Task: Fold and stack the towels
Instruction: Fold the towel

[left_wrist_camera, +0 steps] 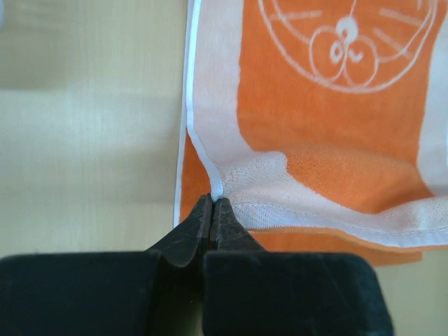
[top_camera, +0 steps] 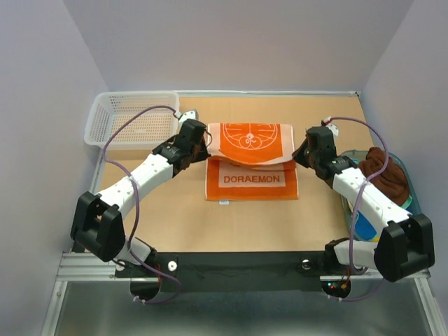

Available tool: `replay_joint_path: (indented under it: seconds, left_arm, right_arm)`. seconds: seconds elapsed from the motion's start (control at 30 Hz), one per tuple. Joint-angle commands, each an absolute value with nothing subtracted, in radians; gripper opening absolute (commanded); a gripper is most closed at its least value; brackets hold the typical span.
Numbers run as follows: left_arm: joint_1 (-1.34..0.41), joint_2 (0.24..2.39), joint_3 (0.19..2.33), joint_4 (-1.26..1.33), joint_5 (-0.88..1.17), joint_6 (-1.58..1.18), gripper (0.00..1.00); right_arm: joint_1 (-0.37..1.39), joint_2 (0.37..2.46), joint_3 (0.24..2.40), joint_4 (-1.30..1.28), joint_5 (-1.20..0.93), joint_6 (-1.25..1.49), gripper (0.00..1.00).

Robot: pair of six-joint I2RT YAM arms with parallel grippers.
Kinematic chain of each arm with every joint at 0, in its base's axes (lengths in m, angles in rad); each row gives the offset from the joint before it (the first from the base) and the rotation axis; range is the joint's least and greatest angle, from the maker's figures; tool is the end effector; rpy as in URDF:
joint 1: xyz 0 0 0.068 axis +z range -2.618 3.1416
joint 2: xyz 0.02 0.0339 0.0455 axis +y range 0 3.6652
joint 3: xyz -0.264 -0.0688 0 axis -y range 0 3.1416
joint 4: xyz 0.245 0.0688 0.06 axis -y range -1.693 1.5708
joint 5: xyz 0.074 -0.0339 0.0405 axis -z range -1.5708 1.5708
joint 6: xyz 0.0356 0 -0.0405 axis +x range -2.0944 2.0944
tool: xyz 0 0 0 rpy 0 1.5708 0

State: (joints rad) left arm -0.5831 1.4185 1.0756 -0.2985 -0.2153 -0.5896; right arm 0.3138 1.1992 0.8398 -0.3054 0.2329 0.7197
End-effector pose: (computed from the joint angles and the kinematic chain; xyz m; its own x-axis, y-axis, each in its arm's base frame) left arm 0.2697 -0.1688 0.2835 -0.6348 -0.2320 -0.7370 0.0506 0.9393 -0.3393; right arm 0.2499 0.0725 0.2625 -0.5253 0.5038 -0.6857 0.2909 0.8637 0.4117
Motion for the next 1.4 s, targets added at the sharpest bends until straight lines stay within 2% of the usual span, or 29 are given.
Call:
replay_joint_path:
  seconds: [0.0, 0.2, 0.27, 0.3, 0.5, 0.63, 0.9, 1.17, 1.37]
  left_arm:
    - [-0.520, 1.442, 1.189, -0.299, -0.226, -0.520, 0.00]
    - [-0.439, 1.615, 1.452, -0.330, -0.190, -0.451, 0.00]
    - [-0.416, 1.693, 1.628, -0.347, -0.173, -0.437, 0.00]
    - [-0.407, 1.694, 1.629, -0.353, -0.167, -0.434, 0.00]
    - [-0.335, 1.923, 2.050, -0.380, -0.120, -0.414, 0.00]
    - [-0.298, 2.002, 2.202, -0.336, -0.106, -0.405, 0.00]
    - [-0.262, 2.039, 2.178, -0.143, -0.026, -0.377, 0.00]
    - [-0.262, 2.022, 2.047, -0.129, 0.083, -0.374, 0.00]
    - [-0.262, 1.987, 1.988, -0.144, 0.061, -0.371, 0.00]
  right_arm:
    - [0.290, 1.271, 0.994, -0.270, 0.264, 0.643, 0.00]
    - [0.216, 1.439, 1.231, -0.224, 0.213, 0.594, 0.01]
    - [0.189, 1.517, 1.335, -0.197, 0.183, 0.574, 0.01]
    - [0.181, 1.541, 1.369, -0.186, 0.173, 0.574, 0.01]
    - [0.127, 1.768, 1.699, -0.115, 0.121, 0.493, 0.01]
    - [0.103, 1.900, 1.888, -0.078, 0.103, 0.447, 0.00]
    - [0.089, 2.016, 2.003, 0.021, 0.054, 0.402, 0.00]
    - [0.074, 1.908, 1.800, 0.063, 0.090, 0.382, 0.00]
    - [0.052, 1.830, 1.706, 0.069, 0.118, 0.371, 0.00]
